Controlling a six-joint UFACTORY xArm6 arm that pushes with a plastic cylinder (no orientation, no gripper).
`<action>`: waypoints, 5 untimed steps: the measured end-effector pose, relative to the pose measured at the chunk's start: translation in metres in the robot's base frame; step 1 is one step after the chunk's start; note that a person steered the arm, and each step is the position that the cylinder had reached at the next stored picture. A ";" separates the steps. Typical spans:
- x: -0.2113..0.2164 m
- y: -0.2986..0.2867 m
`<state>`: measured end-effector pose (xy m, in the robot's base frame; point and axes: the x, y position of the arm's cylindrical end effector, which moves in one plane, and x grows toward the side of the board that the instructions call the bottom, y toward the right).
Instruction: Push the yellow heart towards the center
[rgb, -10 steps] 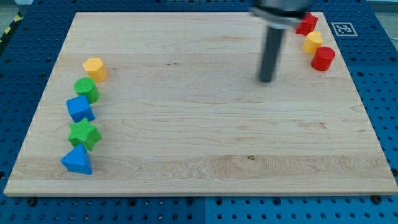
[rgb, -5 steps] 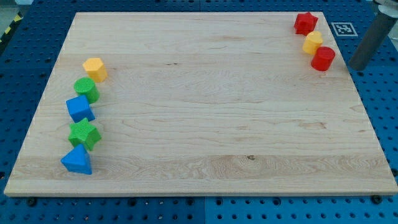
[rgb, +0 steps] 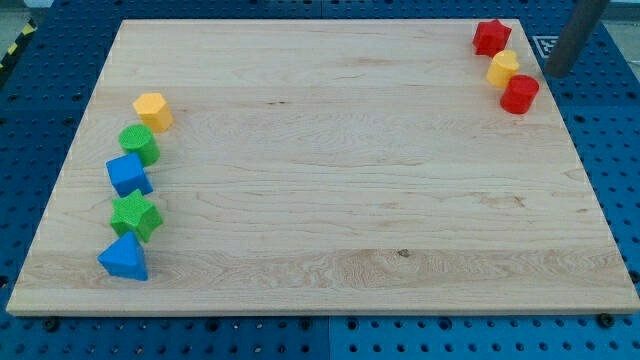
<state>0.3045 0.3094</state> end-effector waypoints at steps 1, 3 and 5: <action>-0.003 -0.023; 0.002 -0.105; 0.006 -0.228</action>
